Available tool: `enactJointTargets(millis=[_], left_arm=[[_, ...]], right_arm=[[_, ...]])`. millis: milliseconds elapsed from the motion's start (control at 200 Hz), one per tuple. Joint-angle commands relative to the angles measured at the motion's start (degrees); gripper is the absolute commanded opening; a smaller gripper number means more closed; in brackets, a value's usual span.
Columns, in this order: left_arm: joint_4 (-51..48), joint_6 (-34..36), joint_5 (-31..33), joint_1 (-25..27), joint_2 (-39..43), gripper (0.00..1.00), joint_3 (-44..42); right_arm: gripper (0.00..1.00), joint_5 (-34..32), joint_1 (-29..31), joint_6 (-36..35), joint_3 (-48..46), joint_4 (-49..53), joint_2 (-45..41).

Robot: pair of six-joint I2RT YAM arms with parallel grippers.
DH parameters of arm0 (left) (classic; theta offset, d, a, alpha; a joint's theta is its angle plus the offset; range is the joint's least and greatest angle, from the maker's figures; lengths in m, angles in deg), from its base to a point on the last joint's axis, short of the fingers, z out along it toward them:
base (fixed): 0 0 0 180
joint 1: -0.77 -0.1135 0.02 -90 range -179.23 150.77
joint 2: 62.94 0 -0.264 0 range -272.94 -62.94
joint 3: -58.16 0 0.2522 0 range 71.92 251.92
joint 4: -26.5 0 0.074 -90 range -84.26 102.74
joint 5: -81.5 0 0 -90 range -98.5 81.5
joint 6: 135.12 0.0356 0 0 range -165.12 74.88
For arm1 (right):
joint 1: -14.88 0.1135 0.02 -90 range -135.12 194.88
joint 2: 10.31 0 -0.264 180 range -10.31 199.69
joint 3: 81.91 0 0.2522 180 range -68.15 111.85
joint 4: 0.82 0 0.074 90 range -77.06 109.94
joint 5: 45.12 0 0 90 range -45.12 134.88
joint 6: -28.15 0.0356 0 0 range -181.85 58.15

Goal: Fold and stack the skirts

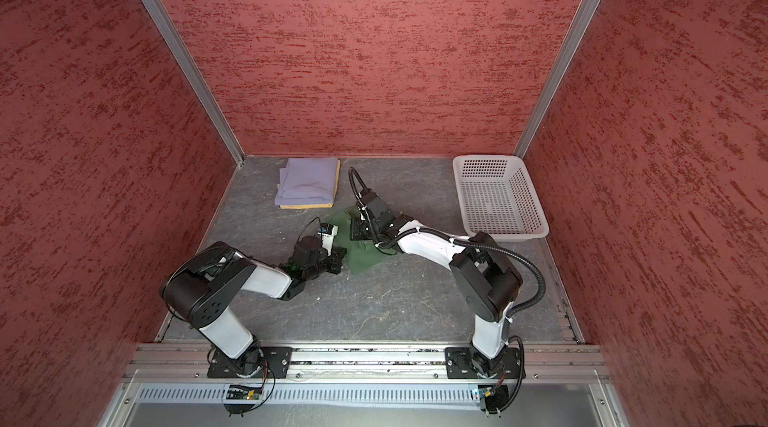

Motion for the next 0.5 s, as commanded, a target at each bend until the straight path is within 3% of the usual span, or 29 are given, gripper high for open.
enactJointTargets(millis=[0, 496], left_arm=[[-0.72, -0.26, -0.98, 0.33, -1.01, 0.04, -0.30], [-0.90, -0.35, -0.59, 0.25, 0.24, 0.04, -1.62]], right_arm=[[0.00, 1.34, 1.37, 1.15, 1.29, -3.61, -0.41], [0.00, 4.07, 2.23, 4.52, 0.83, -6.62, 8.02]])
